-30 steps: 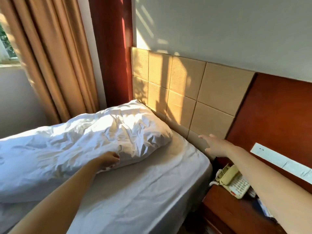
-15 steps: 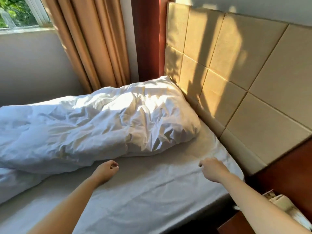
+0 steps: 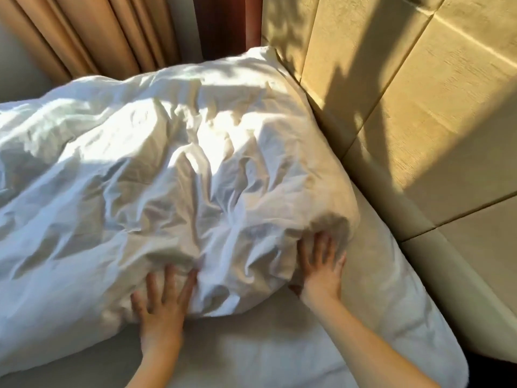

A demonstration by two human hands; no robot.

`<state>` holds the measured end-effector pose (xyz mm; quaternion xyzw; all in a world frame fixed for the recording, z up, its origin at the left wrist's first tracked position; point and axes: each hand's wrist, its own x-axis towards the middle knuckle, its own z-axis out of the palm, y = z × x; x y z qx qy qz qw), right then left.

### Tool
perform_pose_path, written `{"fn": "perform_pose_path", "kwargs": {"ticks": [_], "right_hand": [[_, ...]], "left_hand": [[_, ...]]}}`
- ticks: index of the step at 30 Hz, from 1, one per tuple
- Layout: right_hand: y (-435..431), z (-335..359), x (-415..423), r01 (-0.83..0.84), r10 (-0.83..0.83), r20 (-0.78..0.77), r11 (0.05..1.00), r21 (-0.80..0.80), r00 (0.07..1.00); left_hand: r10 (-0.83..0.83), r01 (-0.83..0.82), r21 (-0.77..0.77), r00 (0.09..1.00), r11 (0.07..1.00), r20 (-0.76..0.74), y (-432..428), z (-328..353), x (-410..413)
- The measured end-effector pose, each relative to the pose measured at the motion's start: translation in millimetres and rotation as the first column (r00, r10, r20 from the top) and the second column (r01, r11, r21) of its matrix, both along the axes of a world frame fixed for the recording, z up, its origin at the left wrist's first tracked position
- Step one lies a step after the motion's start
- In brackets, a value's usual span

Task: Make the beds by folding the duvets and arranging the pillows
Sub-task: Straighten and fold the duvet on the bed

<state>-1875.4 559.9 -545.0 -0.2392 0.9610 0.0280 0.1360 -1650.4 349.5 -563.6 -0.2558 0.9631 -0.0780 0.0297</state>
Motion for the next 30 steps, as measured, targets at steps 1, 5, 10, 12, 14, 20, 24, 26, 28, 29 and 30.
{"fn": "perform_pose_path", "kwargs": {"ticks": [1, 5, 10, 12, 14, 20, 24, 26, 28, 29, 30], "right_hand": [[-8.6, -3.8, -15.2, -0.002, 0.002, -0.018, 1.000, -0.004, 1.000], [-54.8, 20.6, -86.7, 0.017, -0.017, -0.166, 1.000, 0.001, 0.986], [-49.7, 69.5, -113.8, -0.317, 0.321, -0.167, 0.947, 0.048, 0.932], [-25.3, 98.5, -129.0, -0.447, 0.449, -0.267, 0.892, 0.074, 0.852], [3.6, 134.2, -147.6, -0.594, 0.579, -0.449, 0.795, 0.125, 0.680], [95.4, 250.4, -165.2, -0.658, 0.452, -0.763, 0.751, 0.046, 0.462], [153.1, 201.1, -127.2, -0.469, 0.556, -0.211, 0.811, 0.351, 0.804], [167.6, 172.6, -110.3, -0.425, 0.468, 0.051, 0.745, 0.514, 0.882], [162.8, 170.8, -93.5, -0.354, 0.210, 0.290, 0.671, 0.651, 0.934], [156.2, 170.2, -84.5, -0.413, 0.211, 0.364, 0.611, 0.675, 0.907], [147.4, 170.9, -76.2, -0.469, 0.257, 0.403, 0.630, 0.619, 0.878]], "left_hand": [[0.021, -0.022, -0.037, 1.000, 0.999, -0.010, -14.2, -5.7, -2.3], [0.036, -0.032, -0.047, 0.995, 0.998, 0.094, -67.8, 17.8, -23.7], [0.325, -0.396, 0.142, 0.875, 0.907, 0.360, -61.1, 95.1, -59.8], [0.388, -0.499, 0.239, 0.835, 0.833, 0.391, -44.6, 122.3, -61.8], [0.409, -0.544, 0.295, 0.815, 0.786, 0.411, -29.5, 154.2, -62.2], [0.394, -0.453, 0.362, 0.890, 0.815, 0.229, 40.6, 224.0, -46.3], [0.321, -0.466, 0.417, 0.871, 0.780, 0.373, 146.8, 191.7, -10.9], [0.105, -0.372, 0.496, 0.868, 0.784, 0.485, 178.3, 152.8, 21.7], [0.146, -0.449, 0.475, 0.824, 0.757, 0.548, 177.1, 138.0, 50.9], [0.216, -0.504, 0.459, 0.810, 0.732, 0.545, 171.8, 137.4, 62.9], [0.263, -0.553, 0.469, 0.794, 0.689, 0.548, 167.1, 142.6, 76.2]]}}
